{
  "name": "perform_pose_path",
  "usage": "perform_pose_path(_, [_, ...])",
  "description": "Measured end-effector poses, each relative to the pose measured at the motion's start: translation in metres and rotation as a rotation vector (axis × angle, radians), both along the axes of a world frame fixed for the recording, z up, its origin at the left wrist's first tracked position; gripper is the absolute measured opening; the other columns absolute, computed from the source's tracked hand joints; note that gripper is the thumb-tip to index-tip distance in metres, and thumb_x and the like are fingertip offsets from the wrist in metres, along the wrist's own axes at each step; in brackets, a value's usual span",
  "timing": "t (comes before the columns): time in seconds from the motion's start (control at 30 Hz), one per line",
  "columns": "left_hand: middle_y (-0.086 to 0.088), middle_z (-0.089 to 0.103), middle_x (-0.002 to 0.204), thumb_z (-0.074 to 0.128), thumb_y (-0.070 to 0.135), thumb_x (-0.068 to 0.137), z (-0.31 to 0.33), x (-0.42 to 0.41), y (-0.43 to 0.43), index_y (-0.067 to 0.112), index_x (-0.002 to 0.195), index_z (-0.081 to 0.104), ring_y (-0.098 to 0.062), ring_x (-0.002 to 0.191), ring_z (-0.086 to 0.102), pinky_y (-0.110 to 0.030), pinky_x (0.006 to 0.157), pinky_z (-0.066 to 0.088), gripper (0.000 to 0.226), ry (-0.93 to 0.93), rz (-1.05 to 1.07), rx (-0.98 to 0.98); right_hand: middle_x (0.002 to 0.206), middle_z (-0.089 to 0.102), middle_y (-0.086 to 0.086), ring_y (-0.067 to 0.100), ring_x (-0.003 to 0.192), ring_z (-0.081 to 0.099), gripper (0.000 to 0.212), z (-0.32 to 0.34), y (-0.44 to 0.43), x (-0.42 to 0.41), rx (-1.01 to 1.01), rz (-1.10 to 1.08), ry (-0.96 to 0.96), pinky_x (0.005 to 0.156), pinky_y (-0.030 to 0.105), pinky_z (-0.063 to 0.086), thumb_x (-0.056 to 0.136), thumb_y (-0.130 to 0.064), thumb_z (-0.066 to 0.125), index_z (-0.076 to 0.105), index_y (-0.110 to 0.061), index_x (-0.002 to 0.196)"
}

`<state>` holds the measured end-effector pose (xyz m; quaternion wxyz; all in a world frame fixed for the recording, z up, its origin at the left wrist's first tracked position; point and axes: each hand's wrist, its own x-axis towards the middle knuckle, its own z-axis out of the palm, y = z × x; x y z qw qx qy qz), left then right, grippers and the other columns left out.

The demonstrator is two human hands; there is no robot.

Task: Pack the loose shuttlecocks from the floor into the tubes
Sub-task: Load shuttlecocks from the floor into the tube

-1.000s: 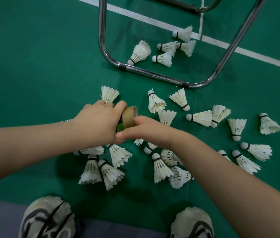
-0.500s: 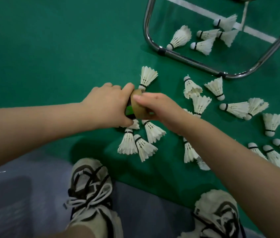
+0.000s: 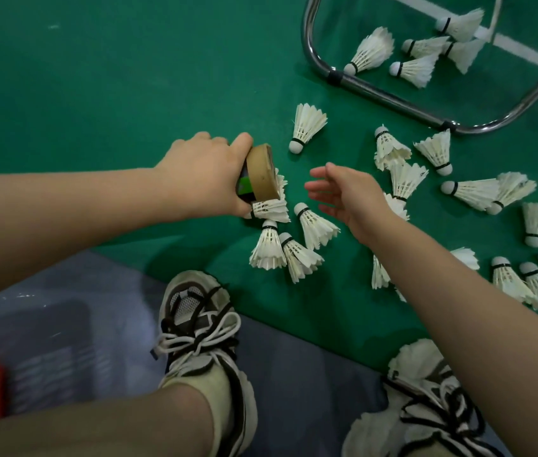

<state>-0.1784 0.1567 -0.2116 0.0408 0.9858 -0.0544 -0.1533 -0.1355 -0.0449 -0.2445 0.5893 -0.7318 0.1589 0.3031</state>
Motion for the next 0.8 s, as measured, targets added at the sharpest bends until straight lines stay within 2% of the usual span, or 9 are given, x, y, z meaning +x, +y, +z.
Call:
perform_pose_path(0.1, [-0.01, 0.056, 0.096, 0.068, 0.053, 0.068, -0.001, -0.002, 0.004, 0.015, 0.111, 0.038, -0.027, 0.083, 0.041, -0.036, 0.066, 0.037, 0.065, 0.011, 0.021, 0.026, 0.087, 0.066, 0.0, 0.014, 0.077, 0.062, 0.014, -0.017, 0.0, -0.001, -0.099, -0.018, 0.017, 0.073, 0.028, 0.049, 0.092, -0.021, 0.051, 0.062, -0.016, 0.099])
perform_pose_path(0.2, [-0.009, 0.054, 0.091, 0.067, 0.055, 0.068, -0.002, -0.002, 0.003, 0.015, 0.111, 0.038, -0.027, 0.082, 0.04, -0.036, 0.066, 0.037, 0.065, 0.008, 0.036, 0.02, 0.088, 0.063, -0.002, 0.013, 0.08, 0.06, 0.014, -0.03, -0.011, 0.0, -0.191, -0.054, -0.027, 0.076, 0.029, 0.049, 0.093, -0.017, 0.046, 0.058, -0.019, 0.101])
perform_pose_path(0.3, [-0.006, 0.048, 0.084, 0.067, 0.055, 0.068, -0.003, -0.001, 0.003, 0.015, 0.111, 0.038, -0.027, 0.081, 0.041, -0.036, 0.065, 0.037, 0.065, 0.012, 0.048, 0.012, 0.086, 0.06, -0.003, 0.011, 0.075, 0.058, 0.018, -0.037, -0.024, 0.004, -0.263, -0.086, -0.041, 0.07, 0.028, 0.047, 0.091, -0.011, 0.044, 0.055, -0.019, 0.101])
perform_pose_path(0.37, [-0.005, 0.046, 0.083, 0.068, 0.053, 0.069, -0.004, 0.0, 0.004, 0.016, 0.111, 0.038, -0.027, 0.082, 0.041, -0.036, 0.065, 0.038, 0.064, 0.022, 0.058, 0.017, 0.084, 0.061, -0.003, 0.01, 0.072, 0.058, 0.019, -0.043, -0.033, 0.004, -0.335, -0.05, -0.054, 0.071, 0.03, 0.047, 0.089, -0.009, 0.046, 0.057, -0.02, 0.1])
perform_pose_path(0.53, [-0.006, 0.05, 0.085, 0.068, 0.053, 0.069, -0.007, -0.003, 0.003, 0.016, 0.108, 0.038, -0.027, 0.082, 0.042, -0.036, 0.066, 0.039, 0.061, 0.05, 0.067, 0.043, 0.086, 0.062, 0.004, 0.019, 0.068, 0.055, 0.029, -0.053, -0.062, -0.005, -0.605, -0.005, -0.11, 0.061, 0.029, 0.042, 0.084, -0.009, 0.043, 0.057, -0.023, 0.105])
perform_pose_path(0.63, [-0.006, 0.051, 0.085, 0.066, 0.057, 0.068, -0.008, -0.005, -0.001, 0.017, 0.107, 0.037, -0.027, 0.081, 0.042, -0.036, 0.066, 0.04, 0.063, 0.062, 0.058, 0.044, 0.097, 0.062, 0.006, 0.022, 0.082, 0.053, 0.036, -0.058, -0.087, -0.014, -0.702, 0.014, -0.155, 0.066, 0.029, 0.038, 0.084, -0.007, 0.044, 0.054, -0.018, 0.117])
perform_pose_path(0.7, [-0.006, 0.052, 0.087, 0.065, 0.059, 0.068, -0.009, -0.005, -0.005, 0.017, 0.107, 0.037, -0.026, 0.081, 0.041, -0.035, 0.066, 0.041, 0.064, 0.068, 0.042, 0.056, 0.115, 0.06, 0.007, 0.023, 0.098, 0.053, 0.046, -0.062, -0.102, -0.022, -0.745, 0.08, -0.18, 0.079, 0.03, 0.041, 0.085, -0.007, 0.047, 0.047, -0.018, 0.13])
perform_pose_path(0.8, [-0.004, 0.049, 0.084, 0.065, 0.059, 0.068, -0.01, -0.004, -0.012, 0.018, 0.109, 0.037, -0.025, 0.082, 0.041, -0.035, 0.066, 0.041, 0.064, 0.071, 0.016, 0.069, 0.139, 0.047, 0.004, 0.026, 0.124, 0.045, 0.066, -0.068, -0.118, -0.029, -0.882, 0.3, -0.264, 0.101, 0.04, 0.039, 0.08, -0.011, 0.054, 0.034, -0.022, 0.142])
